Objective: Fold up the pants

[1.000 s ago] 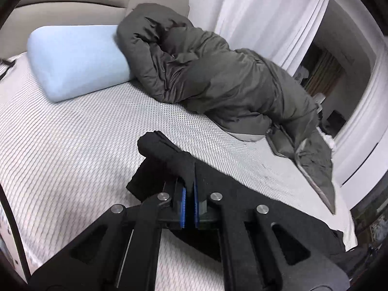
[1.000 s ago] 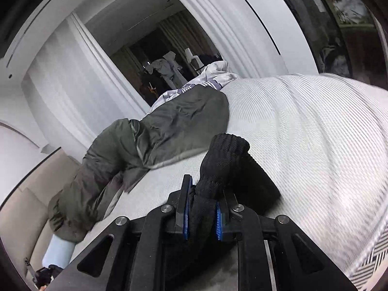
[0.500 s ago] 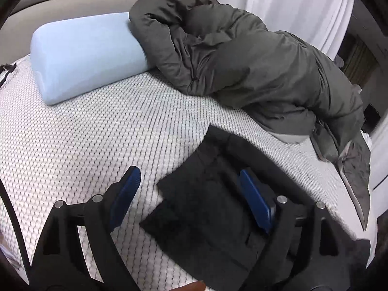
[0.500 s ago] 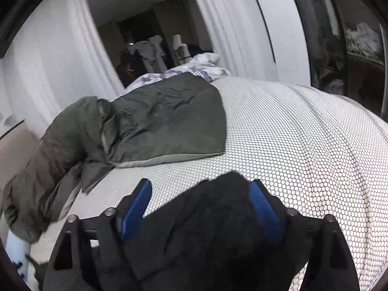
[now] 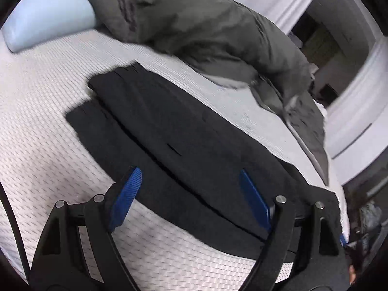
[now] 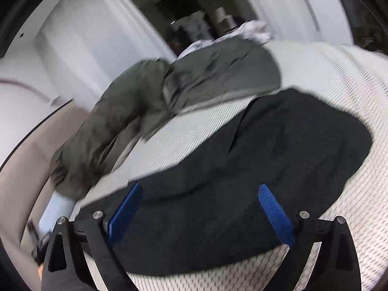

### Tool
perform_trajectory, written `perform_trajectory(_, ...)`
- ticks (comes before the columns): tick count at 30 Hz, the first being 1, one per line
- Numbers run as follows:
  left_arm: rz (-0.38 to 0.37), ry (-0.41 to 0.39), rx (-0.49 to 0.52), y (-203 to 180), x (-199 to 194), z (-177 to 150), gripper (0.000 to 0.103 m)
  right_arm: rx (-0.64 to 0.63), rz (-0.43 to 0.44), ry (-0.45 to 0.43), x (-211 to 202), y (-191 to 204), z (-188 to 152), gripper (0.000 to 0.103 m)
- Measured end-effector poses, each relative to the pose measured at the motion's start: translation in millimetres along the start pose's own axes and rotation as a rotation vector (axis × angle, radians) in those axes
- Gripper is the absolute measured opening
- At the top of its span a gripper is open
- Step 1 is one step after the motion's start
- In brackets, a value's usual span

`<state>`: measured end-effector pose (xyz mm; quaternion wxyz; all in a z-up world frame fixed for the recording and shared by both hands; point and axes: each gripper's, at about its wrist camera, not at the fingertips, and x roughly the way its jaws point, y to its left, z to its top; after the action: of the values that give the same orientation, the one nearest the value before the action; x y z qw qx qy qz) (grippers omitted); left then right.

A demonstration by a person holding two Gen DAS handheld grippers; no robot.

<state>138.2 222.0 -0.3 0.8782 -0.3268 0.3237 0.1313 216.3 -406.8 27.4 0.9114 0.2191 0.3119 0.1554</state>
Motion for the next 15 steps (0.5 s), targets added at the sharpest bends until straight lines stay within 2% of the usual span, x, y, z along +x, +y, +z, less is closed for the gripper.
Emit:
perform_trajectory(3,-0.011,0.037,0.009,-14,10,-18,0.075,-0.031,-0.022,0.042,11,-2,-12,0.098)
perform_trajectory(6,0.001,0.027,0.009,-17,10,-30,0.075,-0.012,-0.012,0.066,17,-14,-14,0.098)
perform_trajectory(11,0.107,-0.015,-0.067,10,2,-30,0.075,0.084,-0.022,0.03,3,-51,-11,0.098)
perform_trajectory(15,0.118,-0.005,-0.129,38,-1,-28,0.075,0.202,-0.042,0.027,-12,-90,-4,0.098)
